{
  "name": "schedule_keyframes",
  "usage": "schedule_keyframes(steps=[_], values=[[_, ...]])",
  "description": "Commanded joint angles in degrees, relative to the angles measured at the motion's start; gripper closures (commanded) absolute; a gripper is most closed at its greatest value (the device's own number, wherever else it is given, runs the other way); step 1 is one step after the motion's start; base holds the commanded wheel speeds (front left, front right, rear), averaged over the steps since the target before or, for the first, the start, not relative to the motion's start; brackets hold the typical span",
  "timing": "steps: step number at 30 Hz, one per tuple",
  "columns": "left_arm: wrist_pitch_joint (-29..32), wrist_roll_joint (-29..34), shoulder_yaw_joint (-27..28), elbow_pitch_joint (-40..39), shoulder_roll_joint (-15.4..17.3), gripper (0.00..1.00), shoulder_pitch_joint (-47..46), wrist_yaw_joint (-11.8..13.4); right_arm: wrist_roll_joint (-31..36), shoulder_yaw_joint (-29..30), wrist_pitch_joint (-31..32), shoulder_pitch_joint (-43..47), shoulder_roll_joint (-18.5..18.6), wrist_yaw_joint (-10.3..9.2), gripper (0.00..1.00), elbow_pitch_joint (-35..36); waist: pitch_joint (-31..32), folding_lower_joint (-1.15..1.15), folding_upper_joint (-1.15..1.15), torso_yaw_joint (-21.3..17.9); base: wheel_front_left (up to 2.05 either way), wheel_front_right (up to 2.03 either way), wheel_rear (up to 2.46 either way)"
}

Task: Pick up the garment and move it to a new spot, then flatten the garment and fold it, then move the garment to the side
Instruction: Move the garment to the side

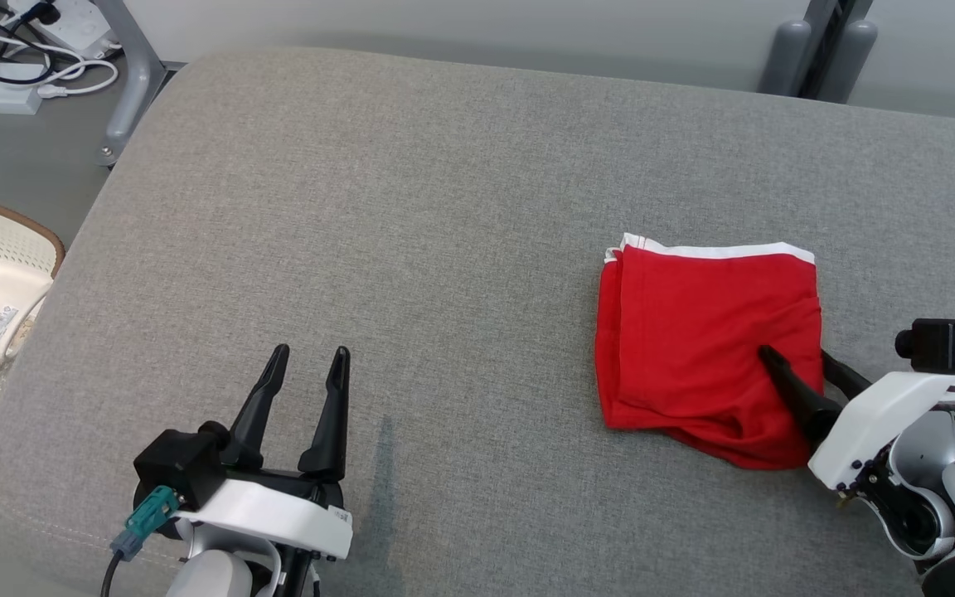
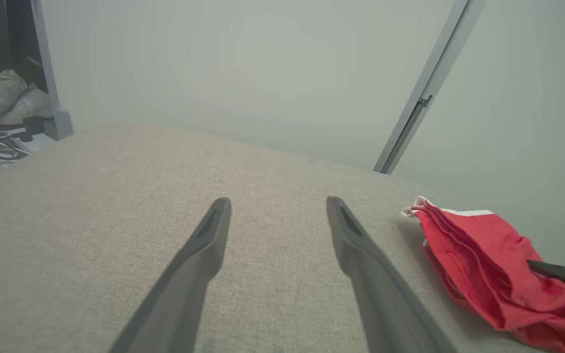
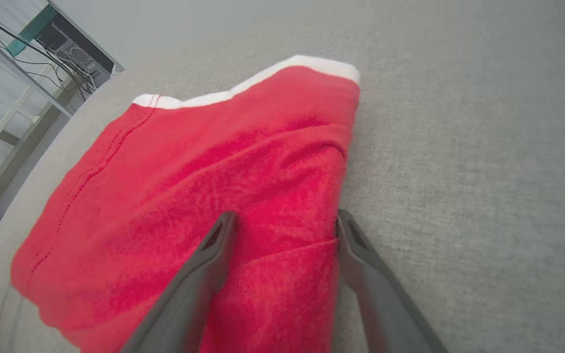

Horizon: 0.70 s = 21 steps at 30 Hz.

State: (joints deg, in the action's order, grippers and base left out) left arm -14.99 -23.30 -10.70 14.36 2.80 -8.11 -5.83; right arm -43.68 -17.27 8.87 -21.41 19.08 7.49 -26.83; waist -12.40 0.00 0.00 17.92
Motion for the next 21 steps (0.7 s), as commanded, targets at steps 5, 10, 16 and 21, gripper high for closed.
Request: schedule_keyframes(steps=[5,10,16,21], values=[[-0.2,-0.4,-0.4,0.1,0.3,0.00,-0.8,0.2,-3.3,-2.5,1.7,-1.6,1.1,0.00,0.00,-1.4,-0.1,0.00,0.00,0.5,0.00,0.00,0.00],[-0.2,-0.3,-0.6,0.0,0.2,0.00,-1.0,0.3,-5.3,-4.0,2.1,-3.3,1.5,0.00,0.00,-3.4,-0.3,0.00,0.00,0.7,0.00,0.00,0.00],[-0.2,-0.1,-0.7,0.4,0.2,0.00,-1.2,0.3,-6.9,-6.2,2.0,-4.8,1.5,0.00,0.51,-5.8,-0.2,0.00,0.00,0.7,0.00,0.00,0.00],[-0.2,0.0,-0.8,0.7,0.2,0.00,-0.8,0.4,-7.1,-9.0,-0.5,-5.2,2.6,0.00,1.00,-6.4,0.8,0.00,0.00,0.6,0.00,0.00,0.00]])
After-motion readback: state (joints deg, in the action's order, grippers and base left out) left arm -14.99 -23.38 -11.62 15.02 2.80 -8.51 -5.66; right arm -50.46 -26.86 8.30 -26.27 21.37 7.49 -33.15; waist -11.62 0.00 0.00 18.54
